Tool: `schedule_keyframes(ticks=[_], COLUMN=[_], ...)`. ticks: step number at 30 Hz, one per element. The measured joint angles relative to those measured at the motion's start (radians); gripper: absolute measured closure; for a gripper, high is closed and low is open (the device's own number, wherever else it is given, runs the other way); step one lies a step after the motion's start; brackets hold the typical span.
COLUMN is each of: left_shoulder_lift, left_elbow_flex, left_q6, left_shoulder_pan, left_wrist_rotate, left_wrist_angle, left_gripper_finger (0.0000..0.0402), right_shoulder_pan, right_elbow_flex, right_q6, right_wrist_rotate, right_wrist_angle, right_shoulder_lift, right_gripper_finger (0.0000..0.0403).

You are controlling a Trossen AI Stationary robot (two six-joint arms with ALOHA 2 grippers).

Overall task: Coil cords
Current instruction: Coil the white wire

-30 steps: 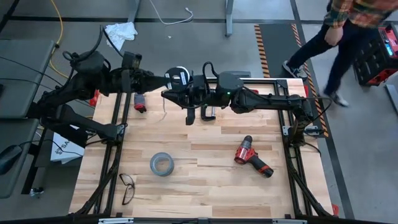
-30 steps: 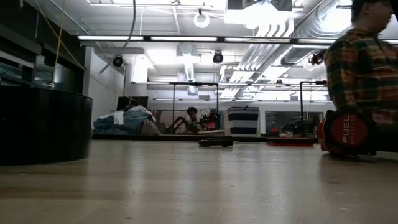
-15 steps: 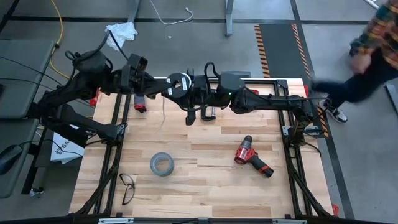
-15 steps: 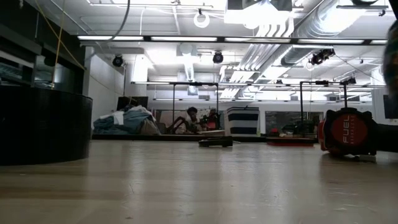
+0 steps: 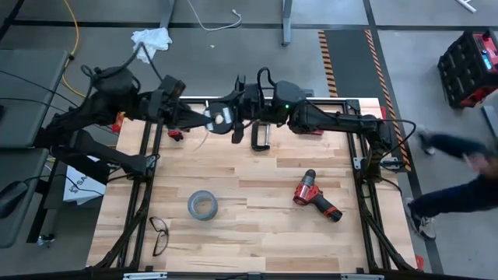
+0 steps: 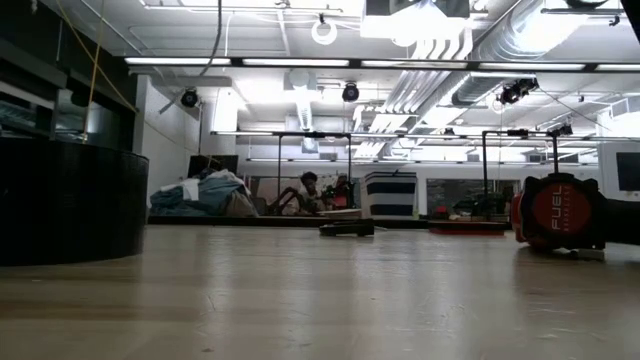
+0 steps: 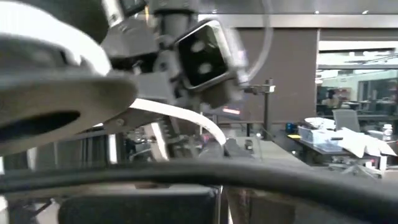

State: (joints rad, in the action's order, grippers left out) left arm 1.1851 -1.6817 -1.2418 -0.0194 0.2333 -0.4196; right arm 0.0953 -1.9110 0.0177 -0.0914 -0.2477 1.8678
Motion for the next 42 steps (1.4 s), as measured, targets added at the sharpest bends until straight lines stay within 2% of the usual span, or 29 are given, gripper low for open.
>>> schedule_keyframes(ticks=[8,17,25,31,36,42], left_shoulder_lift=[-0.074,-0.137,-0.172,-0.162,-0.139,-0.129], left_elbow_flex=[0.001,0.002,0.002,0.002,0.002,0.002], left_q6=[0.079,0.247,0.541,0.782,0.934,1.005], left_shoulder_pan=[0.0,-0.045,-0.1,-0.112,-0.112,-0.113], left_wrist_rotate=[-0.073,-0.197,-0.39,-0.496,-0.492,-0.407], left_wrist_angle=[-0.3,-0.464,-0.47,-0.343,-0.267,-0.254], left_gripper_finger=[0.0397,0.0397,0.0397,0.0397,0.0397,0.0397], right_shoulder_pan=[0.062,0.09,0.103,0.102,0.1,0.093], right_elbow_flex=[-0.001,0.0,0.0,-0.001,-0.002,-0.001], right_q6=[0.031,0.01,0.009,0.031,0.053,0.079], right_wrist_rotate=[-0.042,-0.04,-0.027,-0.026,-0.032,-0.038], right_wrist_angle=[0.021,0.149,0.225,0.245,0.253,0.259], right_shoulder_lift=[-0.001,-0.021,-0.041,-0.044,-0.046,-0.046], right_gripper_finger=[0.0403,0.0403,0.0402,0.0402,0.0402,0.0402])
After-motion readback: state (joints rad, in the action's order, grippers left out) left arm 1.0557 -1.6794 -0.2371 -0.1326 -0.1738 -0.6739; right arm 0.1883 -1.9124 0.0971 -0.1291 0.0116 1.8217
